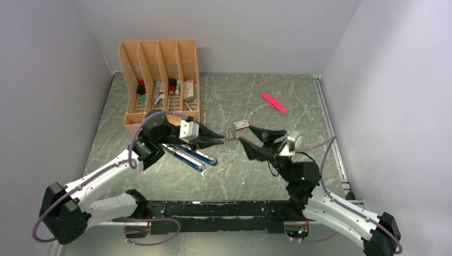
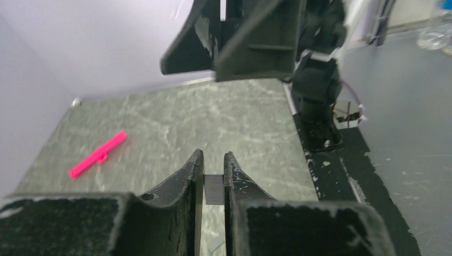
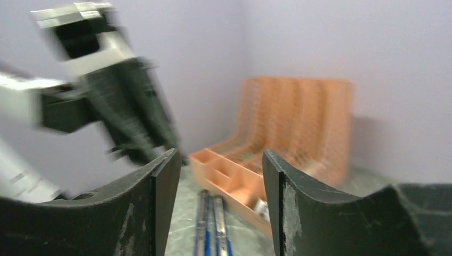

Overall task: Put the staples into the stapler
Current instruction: Pick up the staple from the center of the board, then place the staple at the center of the board.

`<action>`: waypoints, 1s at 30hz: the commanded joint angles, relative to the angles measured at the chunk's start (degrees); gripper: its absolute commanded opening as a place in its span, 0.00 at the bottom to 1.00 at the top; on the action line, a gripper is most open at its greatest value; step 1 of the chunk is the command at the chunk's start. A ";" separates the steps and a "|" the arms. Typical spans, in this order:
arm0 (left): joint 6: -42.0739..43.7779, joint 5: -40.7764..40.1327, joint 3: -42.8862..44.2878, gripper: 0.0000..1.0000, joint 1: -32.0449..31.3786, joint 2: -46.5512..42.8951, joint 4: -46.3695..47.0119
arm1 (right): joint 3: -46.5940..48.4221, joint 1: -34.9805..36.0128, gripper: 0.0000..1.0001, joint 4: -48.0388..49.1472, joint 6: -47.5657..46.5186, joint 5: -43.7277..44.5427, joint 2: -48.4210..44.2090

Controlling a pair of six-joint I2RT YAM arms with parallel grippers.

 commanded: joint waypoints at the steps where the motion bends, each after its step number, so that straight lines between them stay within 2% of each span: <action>1: 16.58 -12.69 5.85 0.07 -1.95 2.30 -27.76 | 8.53 -0.14 0.64 -29.32 5.15 35.90 1.08; 4: 19.77 -20.43 8.44 0.07 -5.10 6.99 -35.06 | 15.84 -1.08 0.69 -45.44 11.75 50.00 8.09; 5: 20.36 -22.18 9.24 0.07 -6.58 9.39 -36.61 | 18.37 -2.11 0.72 -50.80 14.80 51.70 10.97; 7: 21.03 -24.63 10.23 0.07 -8.41 12.52 -38.64 | 21.54 -7.41 0.74 -56.69 18.27 47.10 15.07; 10: 22.17 -25.17 10.89 0.07 -10.56 15.88 -40.53 | 20.25 -19.01 0.74 -56.18 22.34 27.55 16.60; 13: 25.85 -25.58 11.69 0.07 -13.29 17.65 -45.43 | 18.46 -27.92 0.74 -54.99 24.33 17.17 17.74; 18: 31.06 -24.63 10.87 0.07 -16.60 17.63 -54.00 | 18.33 -29.53 0.75 -54.75 22.72 14.33 19.04; 22: 31.32 -28.28 9.84 0.08 -17.69 18.83 -58.80 | 17.30 -29.49 0.76 -53.23 21.40 12.31 18.70; 26: 30.81 -34.42 8.78 0.08 -17.74 21.43 -61.44 | 16.94 -29.53 0.75 -52.22 20.99 10.79 19.61; 30: 31.33 -35.51 7.47 0.08 -17.74 22.02 -61.04 | 16.91 -29.50 0.75 -51.77 20.95 9.46 21.15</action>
